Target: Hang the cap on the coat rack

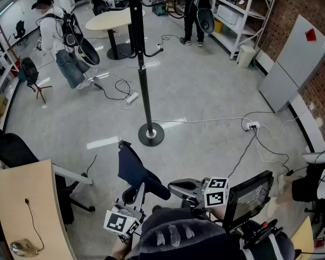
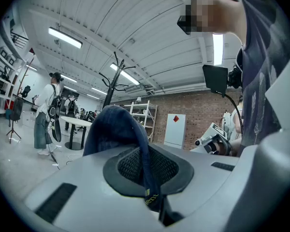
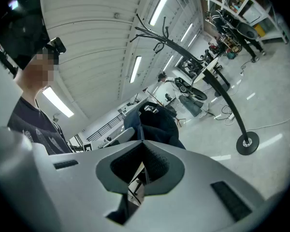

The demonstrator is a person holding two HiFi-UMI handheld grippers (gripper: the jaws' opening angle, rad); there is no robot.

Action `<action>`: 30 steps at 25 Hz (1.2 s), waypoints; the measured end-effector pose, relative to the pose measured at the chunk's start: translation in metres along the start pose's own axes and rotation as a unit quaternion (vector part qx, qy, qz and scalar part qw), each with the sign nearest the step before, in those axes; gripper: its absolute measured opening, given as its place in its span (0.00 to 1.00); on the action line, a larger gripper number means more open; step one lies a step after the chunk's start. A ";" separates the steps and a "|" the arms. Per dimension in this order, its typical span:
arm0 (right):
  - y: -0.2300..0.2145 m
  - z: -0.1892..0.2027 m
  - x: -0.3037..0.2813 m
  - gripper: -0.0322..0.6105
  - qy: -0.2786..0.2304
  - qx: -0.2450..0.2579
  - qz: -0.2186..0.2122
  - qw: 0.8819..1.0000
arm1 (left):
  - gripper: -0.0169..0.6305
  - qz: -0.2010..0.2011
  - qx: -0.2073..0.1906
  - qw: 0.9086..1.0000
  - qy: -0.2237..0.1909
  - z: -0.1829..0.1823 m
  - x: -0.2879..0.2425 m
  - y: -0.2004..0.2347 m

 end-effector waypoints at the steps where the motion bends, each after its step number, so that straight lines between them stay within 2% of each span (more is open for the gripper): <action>1: -0.001 0.001 0.005 0.05 -0.007 -0.004 0.003 1.000 | 0.06 0.001 -0.013 1.000 0.000 0.001 0.000 -0.002; 3: -0.002 0.002 0.014 0.05 -0.017 -0.009 0.008 1.000 | 0.06 0.006 -0.031 1.000 -0.003 0.003 -0.003 -0.007; 9: -0.007 -0.009 0.037 0.05 -0.039 -0.003 -0.001 0.999 | 0.06 0.029 -0.041 0.999 -0.007 -0.012 -0.035 -0.030; 13: -0.007 -0.026 0.079 0.05 -0.073 -0.009 -0.015 0.997 | 0.06 0.025 -0.051 0.998 -0.006 -0.022 -0.057 -0.060; 16: -0.013 -0.032 0.092 0.05 -0.094 -0.012 -0.020 0.995 | 0.06 0.023 -0.058 0.998 -0.009 -0.026 -0.061 -0.064; 20: -0.019 -0.032 0.098 0.05 -0.086 -0.015 -0.019 0.996 | 0.06 0.004 -0.051 0.999 -0.009 -0.023 -0.061 -0.065; 24: -0.034 -0.055 0.120 0.05 -0.089 -0.006 -0.019 0.996 | 0.06 -0.009 -0.039 0.999 -0.025 -0.034 -0.090 -0.070; 27: -0.046 -0.071 0.131 0.05 -0.091 -0.011 -0.024 0.995 | 0.06 -0.021 -0.050 0.998 -0.034 -0.046 -0.110 -0.069; 30: -0.051 -0.072 0.133 0.05 -0.068 -0.033 -0.034 0.997 | 0.06 -0.053 -0.065 0.996 -0.027 -0.053 -0.110 -0.069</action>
Point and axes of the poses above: the fingertips, and each gripper's own axes: x backward along the fingers, y to its left, z out of its underside, the point moved 4 cm from there along x, backward along the fingers, and after that the axes turned 5 degrees about -x, right-handed, at the moved point
